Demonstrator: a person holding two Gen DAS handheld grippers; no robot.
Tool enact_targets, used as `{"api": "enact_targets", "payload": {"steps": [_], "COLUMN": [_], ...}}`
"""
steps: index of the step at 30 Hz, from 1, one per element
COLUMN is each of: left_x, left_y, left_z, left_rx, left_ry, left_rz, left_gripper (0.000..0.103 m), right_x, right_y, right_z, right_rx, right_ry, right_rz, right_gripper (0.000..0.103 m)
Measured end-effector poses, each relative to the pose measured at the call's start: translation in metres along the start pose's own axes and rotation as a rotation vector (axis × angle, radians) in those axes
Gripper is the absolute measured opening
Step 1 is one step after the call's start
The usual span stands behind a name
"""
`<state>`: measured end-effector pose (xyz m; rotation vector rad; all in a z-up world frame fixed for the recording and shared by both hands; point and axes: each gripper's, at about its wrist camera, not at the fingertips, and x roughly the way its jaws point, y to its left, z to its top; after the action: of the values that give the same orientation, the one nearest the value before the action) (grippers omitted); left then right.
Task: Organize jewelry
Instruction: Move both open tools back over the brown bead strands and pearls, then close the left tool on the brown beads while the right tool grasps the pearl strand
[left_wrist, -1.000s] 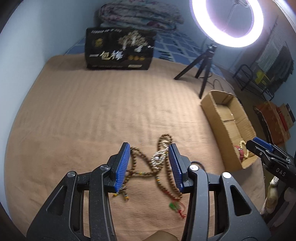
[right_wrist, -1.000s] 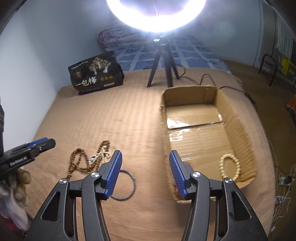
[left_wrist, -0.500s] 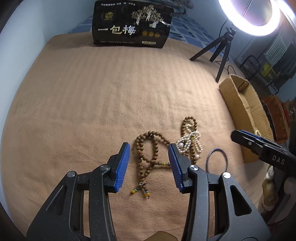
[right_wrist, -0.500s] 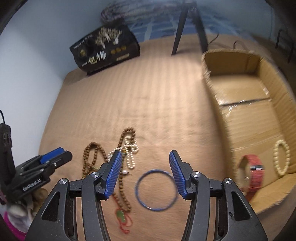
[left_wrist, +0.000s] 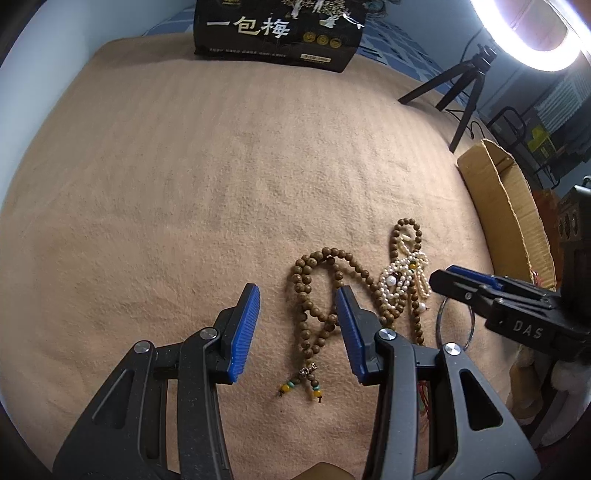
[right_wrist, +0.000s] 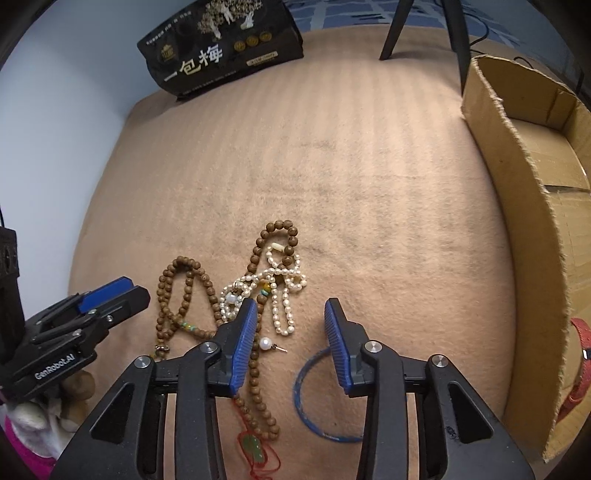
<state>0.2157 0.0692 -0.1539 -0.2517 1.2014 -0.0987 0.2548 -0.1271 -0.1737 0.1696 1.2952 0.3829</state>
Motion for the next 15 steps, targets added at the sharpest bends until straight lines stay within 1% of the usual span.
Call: {"api": "enact_targets", "payload": {"steps": [3, 7, 12, 15], "left_x": [0.001, 0.005, 0.011, 0.016], "left_y": [0.001, 0.002, 0.0, -0.001], "left_z": [0.001, 0.002, 0.001, 0.002], "left_rx": [-0.011, -0.009, -0.006, -0.012], "left_ry": [0.0, 0.009, 0.023, 0.029], "left_rz": [-0.005, -0.007, -0.01, -0.012], "left_gripper": [0.044, 0.044, 0.044, 0.044], "right_x": [0.007, 0.012, 0.015, 0.016], "right_y": [0.0, 0.001, 0.002, 0.0], "right_z": [0.002, 0.005, 0.007, 0.006], "right_rx": [-0.002, -0.011, -0.03, -0.027], "right_ry": [0.007, 0.012, 0.008, 0.005], "right_rz": [-0.016, -0.031, -0.061, -0.063], "right_gripper": [0.029, 0.026, 0.019, 0.019]}}
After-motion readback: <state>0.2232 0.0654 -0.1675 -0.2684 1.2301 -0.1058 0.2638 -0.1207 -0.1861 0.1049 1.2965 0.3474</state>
